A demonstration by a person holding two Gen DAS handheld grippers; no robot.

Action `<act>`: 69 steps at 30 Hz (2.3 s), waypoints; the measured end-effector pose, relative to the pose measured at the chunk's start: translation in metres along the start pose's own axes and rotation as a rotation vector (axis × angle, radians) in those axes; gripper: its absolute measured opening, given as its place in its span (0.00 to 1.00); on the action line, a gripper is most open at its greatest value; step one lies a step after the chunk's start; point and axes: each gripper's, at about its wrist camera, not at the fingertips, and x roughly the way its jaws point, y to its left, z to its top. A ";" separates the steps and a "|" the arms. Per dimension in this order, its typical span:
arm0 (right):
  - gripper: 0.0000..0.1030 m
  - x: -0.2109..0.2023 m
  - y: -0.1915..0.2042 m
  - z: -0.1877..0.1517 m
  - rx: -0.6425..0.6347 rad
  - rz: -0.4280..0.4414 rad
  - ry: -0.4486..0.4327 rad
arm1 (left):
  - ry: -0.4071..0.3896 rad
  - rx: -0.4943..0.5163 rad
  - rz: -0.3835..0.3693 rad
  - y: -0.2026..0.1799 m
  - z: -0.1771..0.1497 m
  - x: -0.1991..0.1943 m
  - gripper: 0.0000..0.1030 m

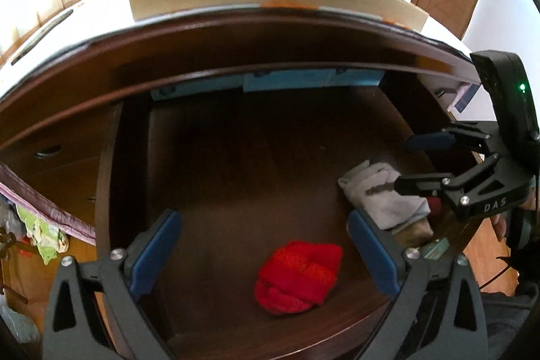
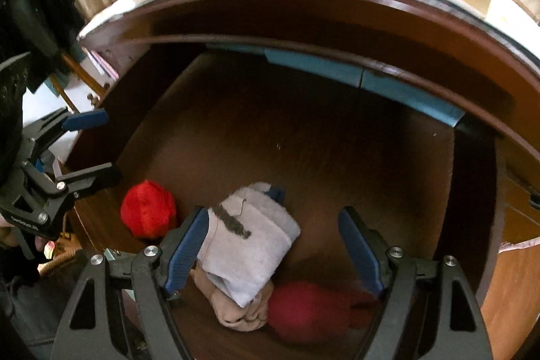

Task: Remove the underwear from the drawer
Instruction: 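Grasp the grey sock with the right tool while the left tool grasps the red sock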

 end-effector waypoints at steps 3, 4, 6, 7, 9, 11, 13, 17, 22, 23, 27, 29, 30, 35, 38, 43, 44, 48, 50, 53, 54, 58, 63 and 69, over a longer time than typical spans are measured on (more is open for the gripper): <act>0.78 0.010 0.005 0.002 -0.014 -0.002 0.045 | 0.018 0.006 0.008 0.002 -0.001 0.004 0.98; 0.78 0.014 0.006 0.003 -0.020 -0.001 0.062 | 0.022 0.007 0.007 0.001 -0.002 0.005 0.98; 0.78 0.019 0.008 0.003 -0.025 0.014 0.088 | 0.031 0.004 0.005 0.001 -0.003 0.008 0.98; 0.78 0.022 0.009 0.005 -0.027 0.018 0.097 | 0.035 0.003 0.005 0.001 -0.003 0.008 0.98; 0.78 0.025 0.011 0.009 -0.029 0.024 0.107 | 0.046 0.002 0.005 0.002 -0.005 0.010 0.98; 0.78 0.029 0.010 0.012 -0.026 0.028 0.122 | 0.052 0.005 0.005 0.001 -0.005 0.012 0.98; 0.78 0.034 0.009 0.014 -0.019 0.053 0.150 | 0.055 0.010 0.002 0.000 -0.006 0.012 0.98; 0.76 0.040 0.008 0.013 -0.025 0.096 0.193 | 0.068 0.016 -0.002 -0.004 -0.005 0.015 0.98; 0.48 0.048 0.015 0.012 -0.086 0.091 0.218 | 0.089 0.005 -0.011 -0.003 -0.005 0.016 0.98; 0.44 0.048 0.017 0.011 -0.100 0.090 0.215 | 0.095 0.003 -0.014 -0.002 -0.004 0.016 0.98; 0.38 0.044 0.014 0.011 -0.109 0.087 0.177 | 0.129 -0.015 -0.037 0.000 -0.002 0.021 0.96; 0.37 0.041 0.008 0.012 -0.092 0.080 0.158 | 0.165 -0.021 -0.054 0.001 0.001 0.026 0.94; 0.37 0.039 0.004 0.012 -0.086 0.069 0.151 | 0.182 -0.022 -0.060 0.002 0.001 0.028 0.93; 0.37 0.032 -0.010 0.010 -0.049 0.096 0.129 | 0.284 -0.037 -0.106 0.003 0.006 0.042 0.91; 0.37 0.031 -0.014 0.011 -0.037 0.125 0.118 | 0.347 -0.063 -0.129 0.004 0.007 0.051 0.89; 0.37 0.028 -0.017 0.008 -0.041 0.151 0.111 | 0.434 -0.066 -0.141 0.001 0.004 0.065 0.79; 0.37 0.028 -0.018 0.008 -0.040 0.152 0.109 | 0.443 -0.066 -0.144 0.000 0.004 0.066 0.79; 0.37 0.027 -0.019 0.007 -0.043 0.161 0.103 | 0.462 -0.077 -0.155 -0.002 0.002 0.070 0.76; 0.37 0.027 -0.019 0.008 -0.043 0.162 0.100 | 0.477 -0.080 -0.163 -0.004 -0.001 0.073 0.71; 0.37 0.027 -0.017 0.009 -0.044 0.159 0.100 | 0.494 -0.081 -0.173 -0.005 -0.006 0.077 0.62; 0.37 0.027 -0.017 0.008 -0.046 0.158 0.101 | 0.496 -0.088 -0.182 -0.005 -0.005 0.078 0.62; 0.37 0.028 -0.015 0.009 -0.049 0.152 0.104 | 0.502 -0.081 -0.189 -0.006 -0.005 0.079 0.61; 0.37 0.029 -0.012 0.009 -0.050 0.145 0.108 | 0.519 -0.046 -0.171 -0.012 -0.004 0.084 0.58; 0.37 0.028 -0.012 0.010 -0.040 0.143 0.095 | 0.476 -0.022 -0.174 -0.014 -0.007 0.078 0.38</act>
